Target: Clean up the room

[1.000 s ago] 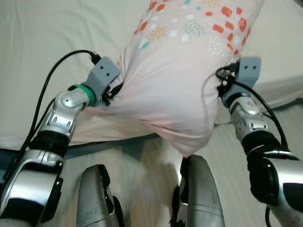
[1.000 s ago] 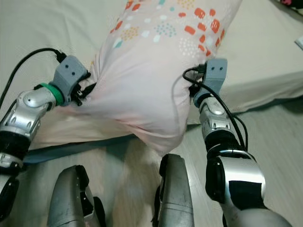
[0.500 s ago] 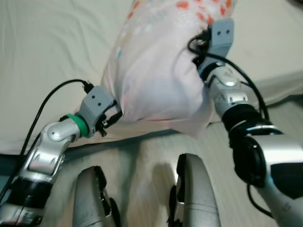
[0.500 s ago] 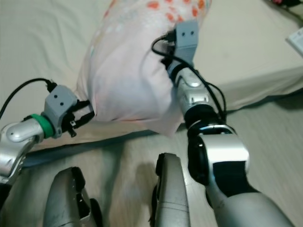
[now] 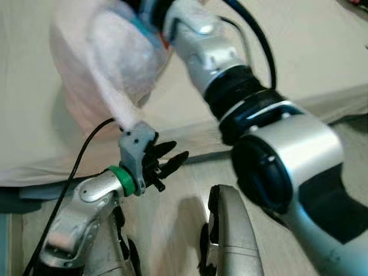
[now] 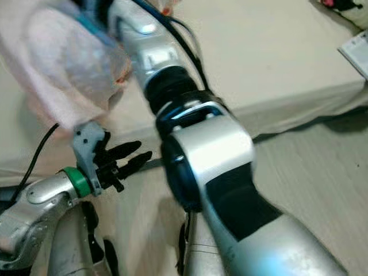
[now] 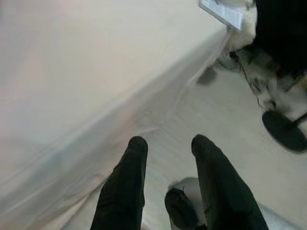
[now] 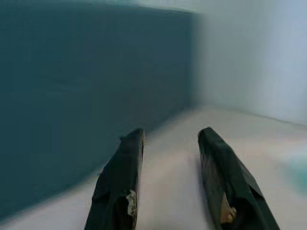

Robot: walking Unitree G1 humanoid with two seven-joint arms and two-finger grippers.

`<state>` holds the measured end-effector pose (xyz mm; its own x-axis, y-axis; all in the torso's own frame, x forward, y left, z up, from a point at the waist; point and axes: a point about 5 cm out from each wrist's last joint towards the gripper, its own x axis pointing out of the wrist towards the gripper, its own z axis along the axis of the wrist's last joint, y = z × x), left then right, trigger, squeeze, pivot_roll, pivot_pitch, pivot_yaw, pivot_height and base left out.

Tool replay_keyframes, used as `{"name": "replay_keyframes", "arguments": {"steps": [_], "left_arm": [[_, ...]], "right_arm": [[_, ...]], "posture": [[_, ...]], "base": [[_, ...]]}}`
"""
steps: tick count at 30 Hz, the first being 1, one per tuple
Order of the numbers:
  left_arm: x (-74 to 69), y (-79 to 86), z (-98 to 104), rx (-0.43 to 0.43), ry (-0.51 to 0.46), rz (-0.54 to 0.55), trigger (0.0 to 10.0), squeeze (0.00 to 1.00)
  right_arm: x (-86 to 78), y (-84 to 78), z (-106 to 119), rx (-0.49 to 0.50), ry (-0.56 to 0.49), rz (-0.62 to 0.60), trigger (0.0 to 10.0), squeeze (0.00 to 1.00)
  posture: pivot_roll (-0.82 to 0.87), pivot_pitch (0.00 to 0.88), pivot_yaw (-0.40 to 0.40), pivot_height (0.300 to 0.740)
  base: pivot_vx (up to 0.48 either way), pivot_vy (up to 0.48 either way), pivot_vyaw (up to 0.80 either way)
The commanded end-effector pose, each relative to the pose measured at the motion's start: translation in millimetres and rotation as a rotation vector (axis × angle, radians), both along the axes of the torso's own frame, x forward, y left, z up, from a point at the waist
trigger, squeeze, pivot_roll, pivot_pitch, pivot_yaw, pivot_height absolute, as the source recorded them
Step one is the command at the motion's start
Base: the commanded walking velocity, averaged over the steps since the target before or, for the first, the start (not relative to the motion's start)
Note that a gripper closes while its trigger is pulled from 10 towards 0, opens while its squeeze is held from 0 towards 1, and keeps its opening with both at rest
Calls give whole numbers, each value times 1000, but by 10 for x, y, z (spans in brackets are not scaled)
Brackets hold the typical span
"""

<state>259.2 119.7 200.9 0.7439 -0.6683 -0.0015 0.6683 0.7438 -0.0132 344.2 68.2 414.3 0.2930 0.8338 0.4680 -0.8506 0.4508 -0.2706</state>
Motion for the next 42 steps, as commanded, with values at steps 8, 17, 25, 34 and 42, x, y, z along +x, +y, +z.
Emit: {"name": "replay_keyframes", "arguments": {"steps": [8, 17, 25, 34, 42], "left_arm": [[-35, -106, 72, -18, 10, -46, 10000, 0], [372, -1380, 371, -151, 84, -175, 10000, 0], [803, -1373, 396, -140, 191, 215, 10000, 0], [1191, -858, 504, -198, 153, 529, 10000, 0], [1524, -97, 1067, -350, 11, 817, 10000, 0]], "right_arm": [[-148, 170, -492, -116, -2, 335, 10000, 0], [173, -309, -473, -30, 42, 123, 10000, 0], [198, -423, -451, -31, 13, 123, 10000, 0], [96, -447, -213, -2, -103, 160, 10000, 0], [-70, -805, 89, 45, -317, 134, 10000, 0]], "posture": [[27, 298, -35, 525], [-50, 281, 39, 525], [-66, 269, 62, 525], [-67, 258, 65, 525], [-80, 233, 82, 525]], "base": [[0, 0, 0], [0, 0, 0], [0, 0, 0], [0, 0, 0], [0, 0, 0]]}}
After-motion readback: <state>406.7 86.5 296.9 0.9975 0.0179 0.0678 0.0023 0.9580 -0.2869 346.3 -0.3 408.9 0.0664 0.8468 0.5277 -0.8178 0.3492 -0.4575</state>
